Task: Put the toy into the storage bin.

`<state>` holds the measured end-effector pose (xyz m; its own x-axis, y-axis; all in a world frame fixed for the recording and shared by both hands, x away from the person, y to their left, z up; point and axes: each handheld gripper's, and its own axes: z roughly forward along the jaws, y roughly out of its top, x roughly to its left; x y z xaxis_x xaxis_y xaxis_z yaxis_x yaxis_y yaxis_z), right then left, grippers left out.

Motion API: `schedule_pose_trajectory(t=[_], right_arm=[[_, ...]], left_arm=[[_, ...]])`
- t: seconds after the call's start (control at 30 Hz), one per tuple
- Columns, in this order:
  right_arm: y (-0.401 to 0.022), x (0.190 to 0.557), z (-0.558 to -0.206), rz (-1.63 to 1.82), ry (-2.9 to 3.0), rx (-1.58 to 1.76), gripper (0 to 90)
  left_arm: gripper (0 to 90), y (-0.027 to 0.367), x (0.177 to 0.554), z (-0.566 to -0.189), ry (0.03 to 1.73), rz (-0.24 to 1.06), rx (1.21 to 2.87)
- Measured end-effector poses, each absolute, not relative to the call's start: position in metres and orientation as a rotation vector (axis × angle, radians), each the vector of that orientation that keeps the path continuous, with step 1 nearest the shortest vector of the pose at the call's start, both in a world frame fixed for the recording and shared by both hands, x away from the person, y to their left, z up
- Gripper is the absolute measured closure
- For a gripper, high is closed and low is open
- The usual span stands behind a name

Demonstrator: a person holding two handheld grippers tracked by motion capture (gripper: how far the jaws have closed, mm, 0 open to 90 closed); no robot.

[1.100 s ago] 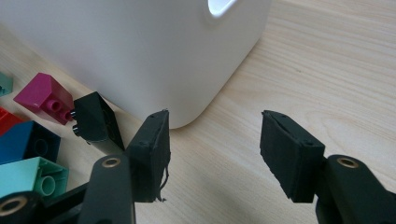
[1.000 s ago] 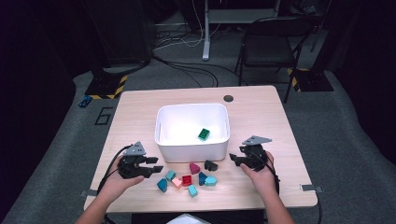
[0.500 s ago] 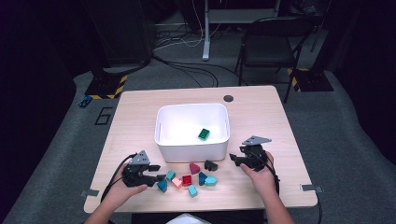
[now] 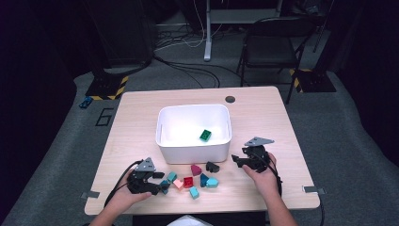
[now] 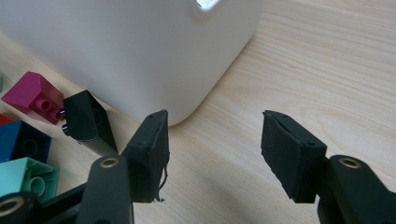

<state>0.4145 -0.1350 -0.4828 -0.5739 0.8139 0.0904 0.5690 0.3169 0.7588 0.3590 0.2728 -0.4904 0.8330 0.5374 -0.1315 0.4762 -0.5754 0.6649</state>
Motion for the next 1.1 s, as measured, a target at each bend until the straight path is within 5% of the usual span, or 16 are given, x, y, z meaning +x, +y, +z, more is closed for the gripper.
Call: schedule_pose_trajectory(t=[0.63,1.1], right_arm=[[-0.134,0.416,-0.485,1.108,2.292,1.244,40.7],[-0.134,0.416,-0.486,1.108,2.292,1.247,40.7]], left_arm=[[57.5,0.288,0.372,-0.499,0.826,0.108,2.29],[58.1,0.29,0.38,-0.493,0.853,0.16,2.272]])
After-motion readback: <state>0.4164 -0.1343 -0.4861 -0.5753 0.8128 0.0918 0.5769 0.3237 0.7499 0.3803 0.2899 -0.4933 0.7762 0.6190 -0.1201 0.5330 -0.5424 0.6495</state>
